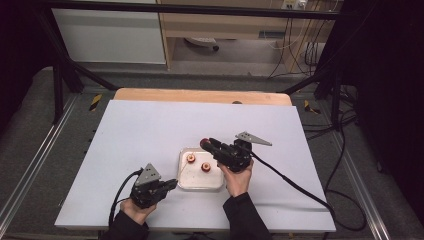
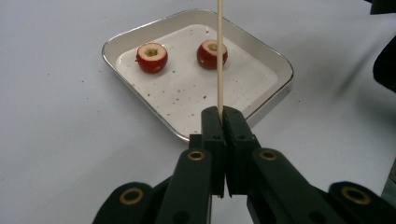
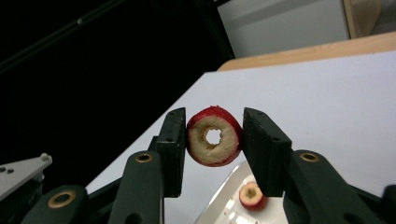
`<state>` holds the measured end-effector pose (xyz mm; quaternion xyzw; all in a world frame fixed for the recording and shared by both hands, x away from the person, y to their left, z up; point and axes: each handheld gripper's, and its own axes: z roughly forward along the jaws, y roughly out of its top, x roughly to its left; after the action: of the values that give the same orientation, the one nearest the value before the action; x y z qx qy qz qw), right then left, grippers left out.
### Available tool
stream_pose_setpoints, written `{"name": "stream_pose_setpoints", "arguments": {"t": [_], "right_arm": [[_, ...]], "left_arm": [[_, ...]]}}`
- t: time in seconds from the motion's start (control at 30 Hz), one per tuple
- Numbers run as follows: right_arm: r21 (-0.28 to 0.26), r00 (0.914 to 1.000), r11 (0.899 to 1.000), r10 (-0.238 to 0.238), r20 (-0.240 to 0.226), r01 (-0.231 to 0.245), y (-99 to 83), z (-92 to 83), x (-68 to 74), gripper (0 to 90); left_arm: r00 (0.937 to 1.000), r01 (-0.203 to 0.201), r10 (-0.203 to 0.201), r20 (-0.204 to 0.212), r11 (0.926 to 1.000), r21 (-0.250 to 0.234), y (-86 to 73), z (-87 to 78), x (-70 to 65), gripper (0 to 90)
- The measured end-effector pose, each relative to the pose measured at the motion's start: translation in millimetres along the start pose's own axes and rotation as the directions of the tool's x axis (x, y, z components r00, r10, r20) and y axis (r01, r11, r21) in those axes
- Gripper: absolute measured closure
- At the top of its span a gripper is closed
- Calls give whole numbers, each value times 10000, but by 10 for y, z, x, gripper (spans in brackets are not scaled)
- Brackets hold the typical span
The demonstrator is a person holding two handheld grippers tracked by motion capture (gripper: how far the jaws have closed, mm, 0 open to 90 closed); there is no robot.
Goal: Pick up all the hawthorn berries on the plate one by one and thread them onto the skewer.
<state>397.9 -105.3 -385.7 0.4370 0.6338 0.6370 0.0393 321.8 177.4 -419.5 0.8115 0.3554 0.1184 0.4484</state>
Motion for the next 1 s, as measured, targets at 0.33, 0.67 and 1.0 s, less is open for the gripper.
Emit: {"name": "stream_pose_setpoints", "arguments": {"t": [0.33, 0.67, 1.0], "right_arm": [[-1488, 9995, 9889, -23, -315, -24, -95, 48, 56, 613], [-2240, 9971, 9730, 433, -620, -562, -127, 88, 56, 614], [-2301, 9838, 9606, 1307, -1225, -1562, -154, 127, 42, 615]], "left_arm": [[9980, 632, -630, 108, 9978, -212, 56, 48, -54, 883], [9973, 730, -729, 29, 9955, -613, 87, 64, -112, 882], [9975, 704, -707, -17, 9948, -742, 95, 53, -123, 882]]}}
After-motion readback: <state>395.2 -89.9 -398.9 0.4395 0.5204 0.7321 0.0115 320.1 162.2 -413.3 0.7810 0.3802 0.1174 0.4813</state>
